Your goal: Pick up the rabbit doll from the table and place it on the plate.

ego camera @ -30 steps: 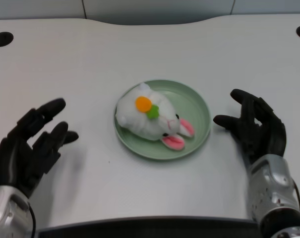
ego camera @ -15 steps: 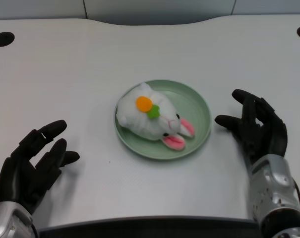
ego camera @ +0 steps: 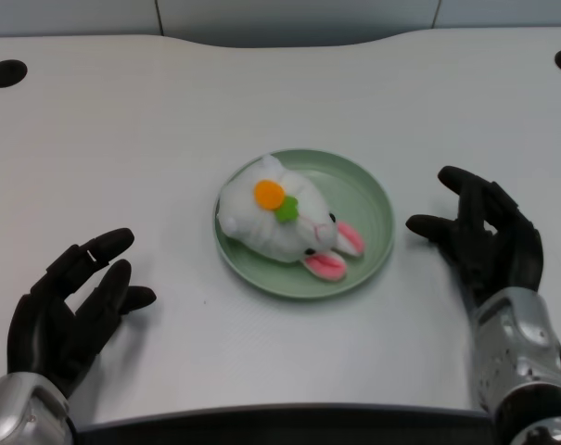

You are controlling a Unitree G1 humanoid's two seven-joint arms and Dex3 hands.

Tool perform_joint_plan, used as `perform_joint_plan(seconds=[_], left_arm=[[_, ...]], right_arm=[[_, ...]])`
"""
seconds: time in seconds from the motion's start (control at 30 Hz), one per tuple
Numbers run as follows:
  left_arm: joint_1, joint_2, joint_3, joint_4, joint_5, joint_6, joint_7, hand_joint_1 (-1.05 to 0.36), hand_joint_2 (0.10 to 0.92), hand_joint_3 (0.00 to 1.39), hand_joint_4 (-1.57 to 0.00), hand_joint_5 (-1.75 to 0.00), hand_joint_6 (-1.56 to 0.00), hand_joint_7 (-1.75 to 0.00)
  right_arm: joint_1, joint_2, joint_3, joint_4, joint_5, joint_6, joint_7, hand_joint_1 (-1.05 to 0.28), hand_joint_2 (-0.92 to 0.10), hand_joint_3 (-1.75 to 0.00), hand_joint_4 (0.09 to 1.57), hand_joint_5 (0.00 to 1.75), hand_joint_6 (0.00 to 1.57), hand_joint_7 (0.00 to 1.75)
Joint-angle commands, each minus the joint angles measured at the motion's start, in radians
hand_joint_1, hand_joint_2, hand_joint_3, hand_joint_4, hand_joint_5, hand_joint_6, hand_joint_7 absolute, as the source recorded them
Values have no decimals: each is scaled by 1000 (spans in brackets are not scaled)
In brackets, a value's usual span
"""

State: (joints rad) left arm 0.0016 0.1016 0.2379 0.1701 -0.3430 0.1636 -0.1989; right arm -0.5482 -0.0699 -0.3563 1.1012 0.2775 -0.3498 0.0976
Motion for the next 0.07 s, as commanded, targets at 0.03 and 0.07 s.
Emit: perform_joint_plan(seconds=[0.03,0.07], left_arm=[[3,-8,12,13,-4,6,13,-408,921,365,-422,-1568,-529,-738],[3,-10,14,12,-4,7,16,-407,921,361,-421,-1566,-529,-739]], right_arm=[[3,1,-5,27,-1,-12,2,-415,-921,-381,699,1111,687,800],[3,1,-5,29,-2,-15,2,-415,-921,-381,698,1108,687,797]])
